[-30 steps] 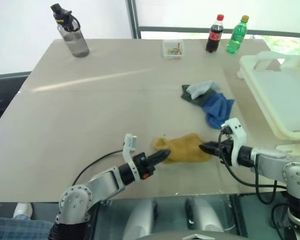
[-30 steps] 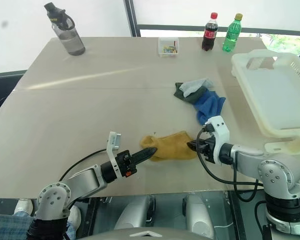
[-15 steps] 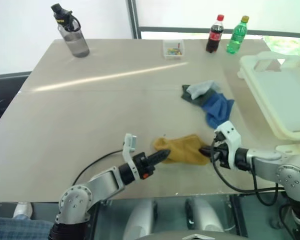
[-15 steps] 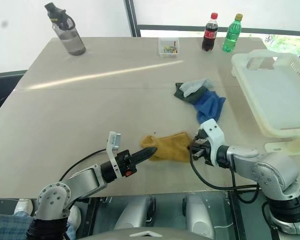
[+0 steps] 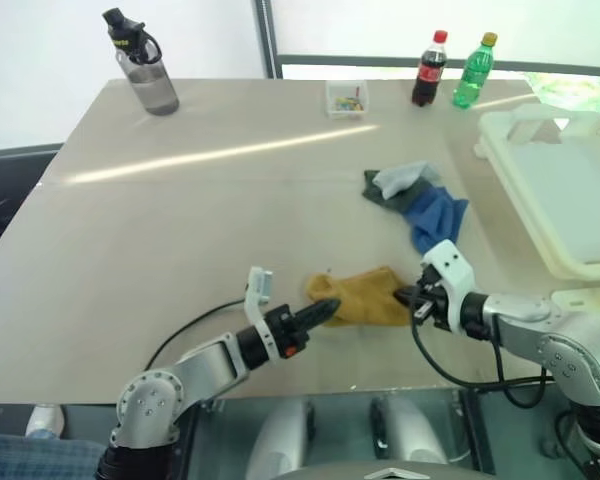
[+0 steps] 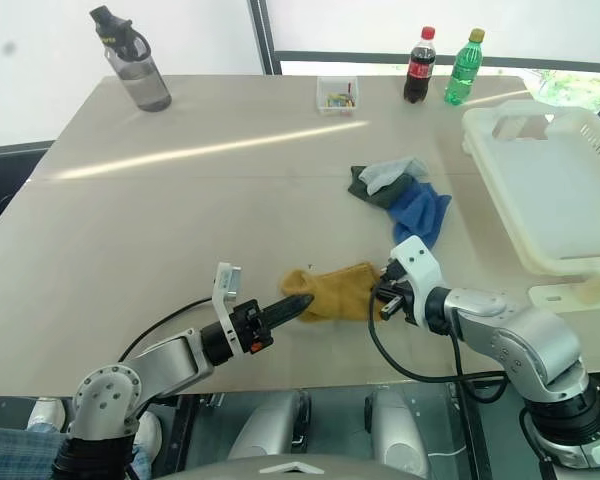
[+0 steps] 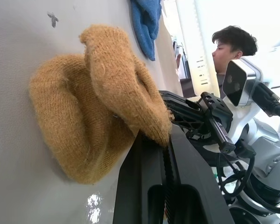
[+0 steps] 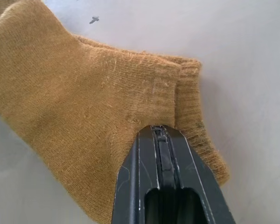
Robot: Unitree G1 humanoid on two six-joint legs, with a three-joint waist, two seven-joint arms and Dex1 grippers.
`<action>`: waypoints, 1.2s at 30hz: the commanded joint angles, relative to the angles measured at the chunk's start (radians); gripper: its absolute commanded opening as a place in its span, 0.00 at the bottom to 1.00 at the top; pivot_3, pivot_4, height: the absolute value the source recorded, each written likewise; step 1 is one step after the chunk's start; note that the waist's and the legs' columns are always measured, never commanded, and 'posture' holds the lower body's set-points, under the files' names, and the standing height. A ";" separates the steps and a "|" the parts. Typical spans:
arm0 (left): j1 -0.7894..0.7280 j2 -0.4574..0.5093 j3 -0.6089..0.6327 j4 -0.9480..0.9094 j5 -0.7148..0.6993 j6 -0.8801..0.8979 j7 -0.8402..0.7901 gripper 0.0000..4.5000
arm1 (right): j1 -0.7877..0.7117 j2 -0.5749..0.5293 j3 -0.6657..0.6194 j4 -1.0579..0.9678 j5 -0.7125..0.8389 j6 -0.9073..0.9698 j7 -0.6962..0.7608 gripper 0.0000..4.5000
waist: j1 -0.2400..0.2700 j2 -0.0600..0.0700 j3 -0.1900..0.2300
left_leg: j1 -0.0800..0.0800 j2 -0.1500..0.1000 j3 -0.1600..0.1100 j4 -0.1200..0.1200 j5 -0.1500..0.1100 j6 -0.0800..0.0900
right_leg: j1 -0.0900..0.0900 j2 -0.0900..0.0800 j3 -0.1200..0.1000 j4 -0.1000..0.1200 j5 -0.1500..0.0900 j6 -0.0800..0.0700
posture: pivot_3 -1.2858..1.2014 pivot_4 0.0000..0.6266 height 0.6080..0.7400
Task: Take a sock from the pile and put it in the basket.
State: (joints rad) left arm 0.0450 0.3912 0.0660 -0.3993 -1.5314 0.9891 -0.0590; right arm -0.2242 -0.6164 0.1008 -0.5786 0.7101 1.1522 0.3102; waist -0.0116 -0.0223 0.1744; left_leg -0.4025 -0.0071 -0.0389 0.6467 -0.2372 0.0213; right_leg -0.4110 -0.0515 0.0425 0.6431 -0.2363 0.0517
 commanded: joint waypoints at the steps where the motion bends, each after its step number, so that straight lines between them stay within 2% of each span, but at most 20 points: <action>1: -0.003 0.017 -0.005 -0.021 0.003 -0.003 -0.045 0.19 | -0.001 -0.019 0.010 -0.018 -0.026 0.005 0.017 0.00 | 0.000 0.000 0.000 | 0.000 0.000 0.000 0.000 0.000 0.000 | 0.000 0.000 0.000 0.000 0.000 0.000 | 0.52 0.24 1.00; 4: 0.002 0.025 -0.002 -0.029 0.000 -0.005 -0.059 0.52 | 0.004 -0.033 0.032 -0.015 -0.055 0.010 0.023 0.00 | 0.000 0.000 0.000 | 0.000 0.000 0.000 0.000 0.000 0.000 | 0.000 0.000 0.000 0.000 0.000 0.000 | 0.52 0.24 1.00; 5: 0.003 0.027 -0.001 -0.031 -0.001 -0.006 -0.063 0.58 | 0.005 -0.034 0.035 -0.014 -0.060 0.011 0.025 0.00 | 0.000 0.000 0.000 | 0.000 0.000 0.000 0.000 0.000 0.000 | 0.000 0.000 0.000 0.000 0.000 -0.001 | 0.52 0.24 1.00; 7: 0.005 0.029 0.000 -0.034 0.000 -0.008 -0.067 0.83 | 0.006 -0.034 0.037 -0.011 -0.069 0.012 0.029 0.00 | 0.000 0.000 0.000 | 0.000 0.000 0.000 0.000 0.000 0.000 | 0.000 0.000 0.000 0.000 0.000 -0.001 | 0.52 0.24 1.00; 8: 0.008 0.031 0.003 -0.039 0.013 -0.014 -0.064 0.92 | 0.007 -0.034 0.038 -0.010 -0.072 0.012 0.031 0.00 | 0.000 0.000 0.000 | 0.000 0.000 0.000 0.000 0.000 0.000 | 0.000 0.000 0.000 0.000 0.000 -0.001 | 0.52 0.24 1.00; 10: 0.014 0.038 0.008 -0.047 0.033 -0.022 -0.064 0.97 | 0.008 -0.033 0.037 -0.009 -0.079 0.012 0.036 0.00 | 0.000 0.000 0.000 | 0.000 0.000 0.000 0.000 0.000 0.000 | 0.000 0.000 0.000 0.000 0.000 -0.001 | 0.52 0.24 1.00; 18: 0.107 0.133 0.127 -0.017 0.077 -0.064 -0.203 0.97 | 0.008 -0.025 0.027 -0.014 -0.092 0.014 0.043 0.00 | 0.000 0.000 0.000 | 0.001 0.000 0.000 0.000 0.000 0.000 | 0.000 0.000 0.000 0.000 -0.001 -0.001 | 0.52 0.24 1.00; 23: 0.106 0.136 0.126 0.037 0.146 -0.070 -0.239 0.97 | 0.008 -0.016 0.033 -0.015 -0.102 0.014 0.047 0.00 | 0.002 -0.001 -0.001 | 0.001 0.000 0.000 0.000 0.000 0.000 | 0.001 -0.001 0.000 0.000 -0.001 -0.001 | 0.52 0.24 1.00; 31: 0.027 0.053 0.022 0.053 0.155 -0.005 -0.144 0.97 | 0.011 -0.003 0.024 -0.026 -0.113 0.026 0.044 0.00 | 0.004 -0.001 -0.002 | 0.001 0.000 0.000 0.000 0.000 0.000 | 0.001 -0.001 0.000 0.000 -0.001 -0.001 | 0.52 0.24 1.00; 36: -0.072 0.022 -0.025 0.087 0.083 0.084 -0.009 0.97 | 0.007 0.007 0.017 -0.036 -0.115 0.041 0.041 0.00 | 0.003 -0.002 -0.003 | 0.003 0.000 -0.001 0.001 0.000 0.000 | 0.004 -0.001 -0.001 0.000 0.000 0.000 | 0.52 0.24 1.00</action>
State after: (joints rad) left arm -0.0398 0.4188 0.0731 -0.3282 -1.4247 1.0296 -0.1008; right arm -0.2229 -0.6104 0.1256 -0.5960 0.5981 1.1762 0.3537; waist -0.0082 -0.0239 0.1712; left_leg -0.3994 -0.0074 -0.0396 0.6476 -0.2372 0.0213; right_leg -0.4074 -0.0523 0.0417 0.6431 -0.2363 0.0520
